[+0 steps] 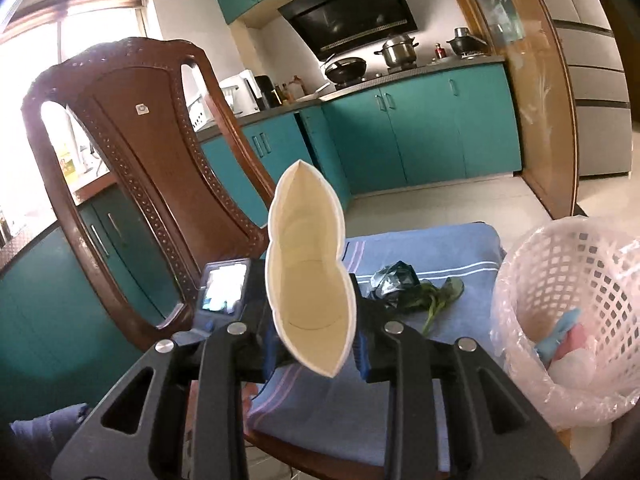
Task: Collect trash
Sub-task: 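Grasp the white paper cup with the right tool while the left tool grasps the blue-white ointment box, then carry the white paper cup with the right tool into the basket and release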
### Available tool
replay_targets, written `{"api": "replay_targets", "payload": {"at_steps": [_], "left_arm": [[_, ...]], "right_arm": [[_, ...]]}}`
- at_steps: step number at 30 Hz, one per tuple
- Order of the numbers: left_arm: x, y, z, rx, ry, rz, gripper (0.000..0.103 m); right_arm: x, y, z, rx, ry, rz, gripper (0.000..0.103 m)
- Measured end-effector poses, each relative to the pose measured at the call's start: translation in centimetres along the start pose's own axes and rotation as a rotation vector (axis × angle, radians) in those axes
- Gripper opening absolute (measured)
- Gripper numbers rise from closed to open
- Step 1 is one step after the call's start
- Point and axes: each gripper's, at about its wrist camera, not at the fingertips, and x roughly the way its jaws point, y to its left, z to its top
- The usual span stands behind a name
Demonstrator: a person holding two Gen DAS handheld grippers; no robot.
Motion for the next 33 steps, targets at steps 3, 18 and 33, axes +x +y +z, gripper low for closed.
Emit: {"api": "replay_targets", "payload": {"at_steps": [3,18,33], "left_arm": [[-0.2,0.9,0.2,-0.028,-0.003,-0.017,0.041],[-18.7,-1.0,-7.8,0.069,-0.378,-0.046,0.041],[-18.9,-0.6,-9.6,0.05,-0.381,-0.024,0.041]], "right_arm": [[-0.1,-0.5,0.8,-0.008,-0.005,-0.008,0.03],[-2.1,0.3,-0.3,-0.065,0.003,-0.211,0.03],[-0.9,1.2,-1.3,-0.115,0.05,-0.26,0.03]]}}
